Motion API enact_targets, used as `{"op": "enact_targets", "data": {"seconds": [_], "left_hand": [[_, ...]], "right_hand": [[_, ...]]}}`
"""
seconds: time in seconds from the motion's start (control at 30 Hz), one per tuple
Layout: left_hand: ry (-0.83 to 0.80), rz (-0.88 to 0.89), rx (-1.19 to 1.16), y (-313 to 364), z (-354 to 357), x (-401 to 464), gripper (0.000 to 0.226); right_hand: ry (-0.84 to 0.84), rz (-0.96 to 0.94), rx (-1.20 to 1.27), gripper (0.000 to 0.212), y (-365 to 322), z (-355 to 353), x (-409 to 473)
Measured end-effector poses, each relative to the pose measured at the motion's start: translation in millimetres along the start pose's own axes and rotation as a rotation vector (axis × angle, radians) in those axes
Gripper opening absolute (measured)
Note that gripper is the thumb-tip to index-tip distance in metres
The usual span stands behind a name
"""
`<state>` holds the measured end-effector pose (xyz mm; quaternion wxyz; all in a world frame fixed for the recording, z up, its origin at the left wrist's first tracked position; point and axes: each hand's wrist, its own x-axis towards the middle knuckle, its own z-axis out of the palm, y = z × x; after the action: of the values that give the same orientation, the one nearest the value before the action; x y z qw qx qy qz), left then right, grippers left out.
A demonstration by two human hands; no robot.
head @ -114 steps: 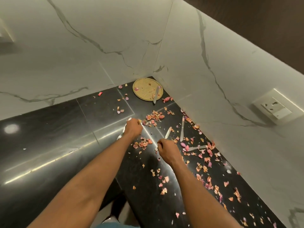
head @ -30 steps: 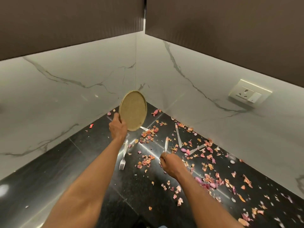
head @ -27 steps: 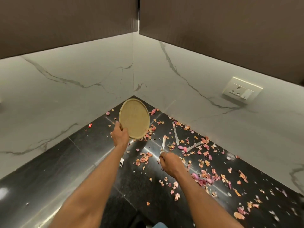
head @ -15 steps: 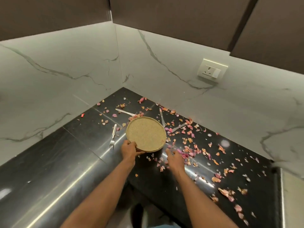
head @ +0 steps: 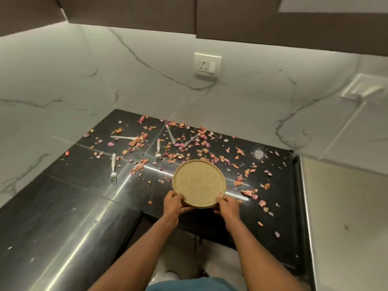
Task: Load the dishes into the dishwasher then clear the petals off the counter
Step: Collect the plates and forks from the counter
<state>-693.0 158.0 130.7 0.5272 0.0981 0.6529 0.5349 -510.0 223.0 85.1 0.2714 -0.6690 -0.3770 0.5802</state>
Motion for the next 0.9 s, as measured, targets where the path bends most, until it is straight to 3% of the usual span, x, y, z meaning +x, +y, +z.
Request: {"op": "enact_targets", "data": {"seconds": [0.23,0.43,0.6,0.73,0.9], "left_hand": [[-0.195,-0.038,0.160,-49.4,24.0,-48.7,0.021],[-0.331,-0.038,0.256,-105.8,35.6,-101.0,0.021],[-0.408,-0.091,0.209,-138.0,34.4,-149.9,0.027],[-0.369,-0.063,0.201,-148.8,37.9,-169.6,0.033],[-0.285,0.036,0.200,-134.2,52.8,-177.3,0.025]], "right_hand": [[0.168,0.025,0.176,0.016,54.2,-62.3,-52.4],[0.311,0.070,0.179,0.016,130.9,-116.8,-107.1],[0.362,0.064,0.248,0.022,156.0,-157.8,-158.6],[0.346,-0.002,0.156,0.032,158.9,-176.3,-168.1],[0.357,-0.067,-0.028,0.018,129.4,-189.3,-150.2]]}}
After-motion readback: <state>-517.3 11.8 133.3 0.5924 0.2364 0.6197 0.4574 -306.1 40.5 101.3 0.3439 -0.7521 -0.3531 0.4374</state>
